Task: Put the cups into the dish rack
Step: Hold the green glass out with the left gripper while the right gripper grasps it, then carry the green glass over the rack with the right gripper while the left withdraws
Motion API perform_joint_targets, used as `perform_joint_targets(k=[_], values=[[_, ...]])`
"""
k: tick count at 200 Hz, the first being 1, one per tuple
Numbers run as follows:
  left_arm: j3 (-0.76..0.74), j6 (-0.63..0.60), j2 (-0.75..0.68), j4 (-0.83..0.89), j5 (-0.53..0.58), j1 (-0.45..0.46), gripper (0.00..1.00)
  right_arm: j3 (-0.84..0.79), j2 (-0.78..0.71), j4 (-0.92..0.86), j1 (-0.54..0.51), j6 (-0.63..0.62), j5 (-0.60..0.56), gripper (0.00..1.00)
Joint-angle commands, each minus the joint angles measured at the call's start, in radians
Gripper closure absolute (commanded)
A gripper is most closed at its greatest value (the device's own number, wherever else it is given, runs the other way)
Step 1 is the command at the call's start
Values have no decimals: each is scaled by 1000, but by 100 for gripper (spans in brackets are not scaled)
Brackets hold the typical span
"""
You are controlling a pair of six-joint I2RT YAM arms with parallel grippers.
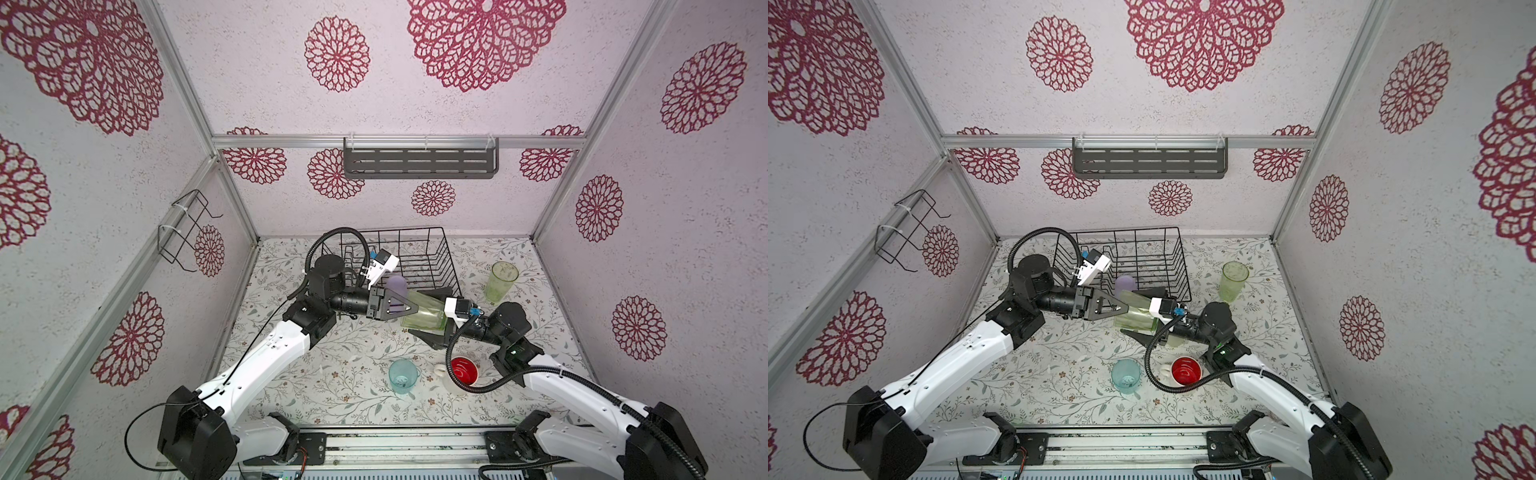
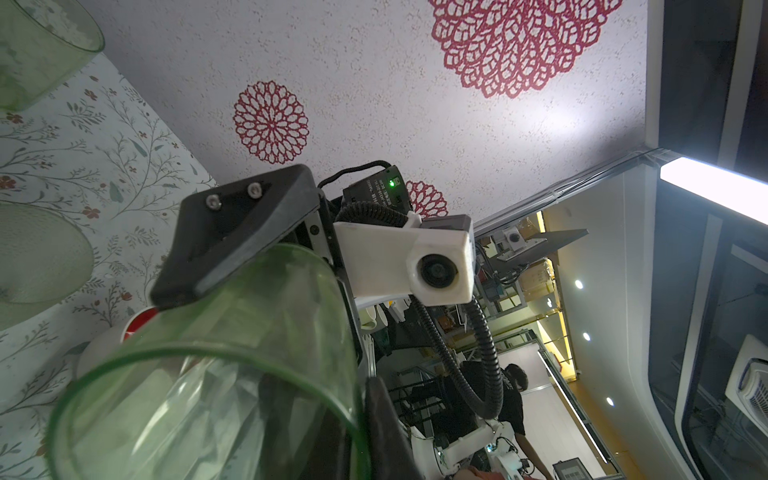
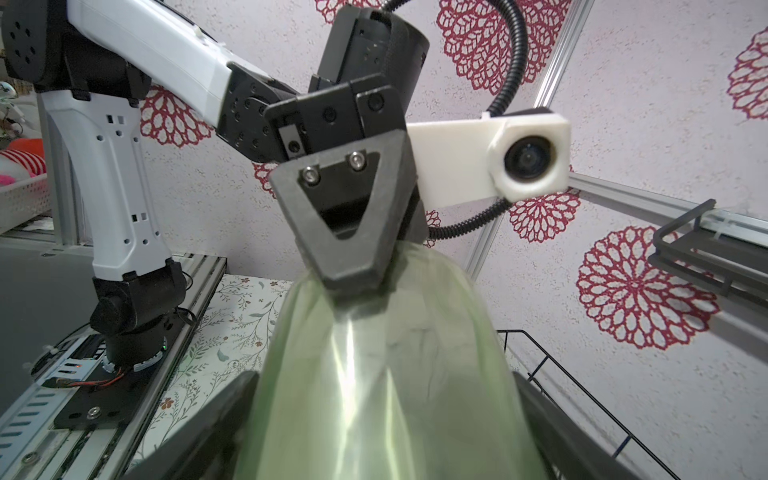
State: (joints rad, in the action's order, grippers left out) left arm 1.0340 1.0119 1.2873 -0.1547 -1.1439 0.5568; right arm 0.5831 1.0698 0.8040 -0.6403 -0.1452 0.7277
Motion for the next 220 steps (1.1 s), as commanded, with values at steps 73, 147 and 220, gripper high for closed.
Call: perform_joint_targets(k=[73, 147, 220], values=[[42, -2, -20, -19, -2, 9, 89, 23, -22, 43, 0, 31, -6, 8], [26, 79, -5, -119, -14, 12, 89, 37, -11, 18, -1, 23, 17, 12], [12, 57, -6, -101, 1, 3, 58, 40, -14, -6, -1, 16, -7, 25]])
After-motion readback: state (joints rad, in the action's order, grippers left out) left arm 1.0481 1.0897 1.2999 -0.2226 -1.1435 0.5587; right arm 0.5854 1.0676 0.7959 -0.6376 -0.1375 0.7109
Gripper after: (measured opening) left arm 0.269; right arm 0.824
